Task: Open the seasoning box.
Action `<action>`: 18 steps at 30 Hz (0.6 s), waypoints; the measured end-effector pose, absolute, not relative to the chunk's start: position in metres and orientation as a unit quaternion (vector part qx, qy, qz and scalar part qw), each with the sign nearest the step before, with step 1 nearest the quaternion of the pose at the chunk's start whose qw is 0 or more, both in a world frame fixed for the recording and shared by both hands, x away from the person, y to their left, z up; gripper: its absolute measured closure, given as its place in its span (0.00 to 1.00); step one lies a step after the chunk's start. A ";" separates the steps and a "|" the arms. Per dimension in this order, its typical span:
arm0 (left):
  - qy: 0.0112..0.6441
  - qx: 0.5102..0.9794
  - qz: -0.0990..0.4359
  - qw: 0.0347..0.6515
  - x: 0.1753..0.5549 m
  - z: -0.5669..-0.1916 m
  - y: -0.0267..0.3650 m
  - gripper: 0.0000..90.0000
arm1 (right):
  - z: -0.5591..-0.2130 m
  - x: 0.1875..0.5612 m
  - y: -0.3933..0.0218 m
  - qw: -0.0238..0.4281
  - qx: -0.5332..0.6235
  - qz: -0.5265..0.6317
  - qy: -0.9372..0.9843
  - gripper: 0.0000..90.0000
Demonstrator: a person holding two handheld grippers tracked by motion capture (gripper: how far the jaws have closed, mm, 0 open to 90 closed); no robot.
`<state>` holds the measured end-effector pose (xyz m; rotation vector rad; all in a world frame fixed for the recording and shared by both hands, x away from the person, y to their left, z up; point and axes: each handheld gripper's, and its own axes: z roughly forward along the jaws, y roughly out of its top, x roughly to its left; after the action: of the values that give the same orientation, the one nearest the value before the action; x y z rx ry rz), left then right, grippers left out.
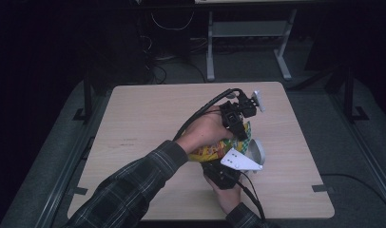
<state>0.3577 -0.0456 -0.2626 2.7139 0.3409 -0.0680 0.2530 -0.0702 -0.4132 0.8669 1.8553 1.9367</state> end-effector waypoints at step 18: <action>0.123 0.972 -0.025 0.200 0.358 -0.263 -0.047 1.00 | -0.413 0.253 -0.070 0.160 0.304 0.679 0.649 1.00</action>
<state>0.3578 -0.0469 -0.2630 2.7169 0.3449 -0.0688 0.2530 -0.0705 -0.4129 0.8691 1.8535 1.9408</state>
